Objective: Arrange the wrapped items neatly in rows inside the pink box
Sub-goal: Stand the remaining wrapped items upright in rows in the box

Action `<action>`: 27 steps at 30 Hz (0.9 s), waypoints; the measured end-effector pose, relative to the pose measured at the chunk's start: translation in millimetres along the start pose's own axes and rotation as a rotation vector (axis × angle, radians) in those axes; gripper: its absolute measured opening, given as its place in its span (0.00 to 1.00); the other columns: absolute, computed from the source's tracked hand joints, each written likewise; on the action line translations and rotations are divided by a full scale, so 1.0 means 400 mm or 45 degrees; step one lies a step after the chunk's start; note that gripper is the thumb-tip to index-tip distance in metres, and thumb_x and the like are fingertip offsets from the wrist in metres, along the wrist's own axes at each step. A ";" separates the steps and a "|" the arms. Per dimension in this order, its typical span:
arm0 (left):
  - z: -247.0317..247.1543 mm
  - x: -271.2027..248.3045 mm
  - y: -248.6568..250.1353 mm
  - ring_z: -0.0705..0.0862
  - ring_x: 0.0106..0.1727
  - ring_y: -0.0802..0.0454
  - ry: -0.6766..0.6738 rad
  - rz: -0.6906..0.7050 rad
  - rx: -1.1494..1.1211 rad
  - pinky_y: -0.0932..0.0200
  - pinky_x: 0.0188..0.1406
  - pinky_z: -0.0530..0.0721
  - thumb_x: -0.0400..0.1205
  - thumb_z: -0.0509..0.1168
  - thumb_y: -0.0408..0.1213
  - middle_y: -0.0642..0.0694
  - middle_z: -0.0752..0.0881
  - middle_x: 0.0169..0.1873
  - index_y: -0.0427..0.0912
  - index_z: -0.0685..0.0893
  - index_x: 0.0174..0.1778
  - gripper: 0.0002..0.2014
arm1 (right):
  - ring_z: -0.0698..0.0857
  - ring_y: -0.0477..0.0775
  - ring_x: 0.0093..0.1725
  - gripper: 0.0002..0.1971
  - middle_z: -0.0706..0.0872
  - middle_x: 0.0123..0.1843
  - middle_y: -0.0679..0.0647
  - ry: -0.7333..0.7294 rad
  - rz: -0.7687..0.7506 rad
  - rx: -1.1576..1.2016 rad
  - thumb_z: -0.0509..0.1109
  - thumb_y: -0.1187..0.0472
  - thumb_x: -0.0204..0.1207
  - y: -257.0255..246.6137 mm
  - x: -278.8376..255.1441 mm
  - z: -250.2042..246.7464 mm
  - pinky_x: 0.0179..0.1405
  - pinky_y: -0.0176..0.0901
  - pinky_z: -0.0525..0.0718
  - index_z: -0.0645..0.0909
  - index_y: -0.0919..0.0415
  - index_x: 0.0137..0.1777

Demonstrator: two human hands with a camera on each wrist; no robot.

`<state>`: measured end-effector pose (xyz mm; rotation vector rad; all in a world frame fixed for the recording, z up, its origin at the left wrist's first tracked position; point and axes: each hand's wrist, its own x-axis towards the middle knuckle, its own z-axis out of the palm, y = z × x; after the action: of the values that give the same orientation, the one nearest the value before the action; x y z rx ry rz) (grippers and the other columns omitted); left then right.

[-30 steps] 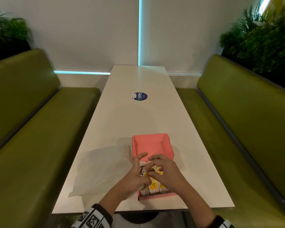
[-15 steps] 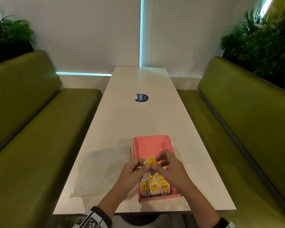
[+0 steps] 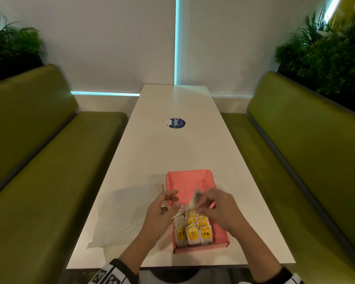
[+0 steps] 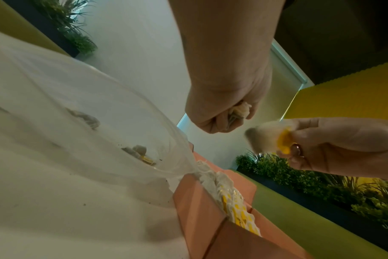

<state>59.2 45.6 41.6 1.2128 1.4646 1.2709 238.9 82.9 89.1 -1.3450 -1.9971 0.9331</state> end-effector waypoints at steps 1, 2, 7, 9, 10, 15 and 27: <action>-0.002 0.000 0.000 0.78 0.35 0.62 0.010 0.003 -0.030 0.66 0.36 0.75 0.81 0.66 0.34 0.55 0.85 0.48 0.55 0.82 0.56 0.12 | 0.84 0.41 0.38 0.11 0.85 0.39 0.46 -0.275 0.039 0.085 0.80 0.68 0.65 -0.006 -0.006 -0.003 0.40 0.31 0.81 0.84 0.51 0.31; -0.003 0.001 0.000 0.78 0.34 0.62 0.022 0.002 -0.054 0.64 0.36 0.75 0.81 0.66 0.34 0.55 0.86 0.47 0.55 0.83 0.54 0.11 | 0.84 0.41 0.38 0.11 0.86 0.39 0.46 -0.388 0.071 0.154 0.80 0.68 0.64 -0.010 -0.008 -0.005 0.40 0.29 0.81 0.84 0.52 0.31; 0.000 0.000 0.008 0.79 0.31 0.66 0.062 0.011 -0.121 0.70 0.32 0.75 0.80 0.66 0.32 0.53 0.88 0.47 0.48 0.87 0.48 0.07 | 0.81 0.46 0.36 0.20 0.84 0.40 0.52 0.329 0.064 -0.097 0.80 0.67 0.64 0.004 0.010 0.010 0.41 0.37 0.80 0.74 0.46 0.27; 0.002 -0.002 0.008 0.79 0.28 0.67 0.063 0.034 -0.137 0.72 0.30 0.76 0.80 0.67 0.31 0.50 0.89 0.46 0.46 0.87 0.47 0.06 | 0.82 0.47 0.37 0.16 0.84 0.38 0.52 0.051 0.081 -0.068 0.80 0.68 0.64 -0.004 0.001 0.004 0.42 0.40 0.82 0.76 0.50 0.29; 0.003 -0.003 0.009 0.78 0.28 0.67 0.061 0.044 -0.140 0.72 0.29 0.76 0.80 0.67 0.31 0.49 0.89 0.45 0.45 0.87 0.47 0.06 | 0.82 0.46 0.37 0.13 0.84 0.38 0.51 -0.176 0.101 -0.036 0.80 0.68 0.64 -0.011 -0.006 0.000 0.42 0.39 0.83 0.79 0.53 0.30; 0.008 -0.004 0.013 0.78 0.27 0.68 0.037 0.053 -0.150 0.74 0.29 0.76 0.80 0.67 0.31 0.49 0.88 0.44 0.42 0.87 0.48 0.05 | 0.76 0.40 0.34 0.15 0.79 0.35 0.43 0.145 0.100 -0.247 0.78 0.61 0.67 -0.006 -0.002 -0.005 0.34 0.29 0.71 0.75 0.48 0.28; 0.025 -0.011 0.004 0.89 0.41 0.55 -0.215 0.140 0.164 0.55 0.46 0.85 0.76 0.72 0.35 0.50 0.91 0.37 0.53 0.88 0.42 0.06 | 0.83 0.45 0.39 0.08 0.86 0.37 0.52 -0.033 0.169 0.302 0.74 0.66 0.72 -0.005 -0.012 -0.005 0.41 0.32 0.81 0.82 0.51 0.45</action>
<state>70.0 43.4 41.7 1.4667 1.3897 1.1293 240.8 78.3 91.5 -1.3486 -1.7674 1.2123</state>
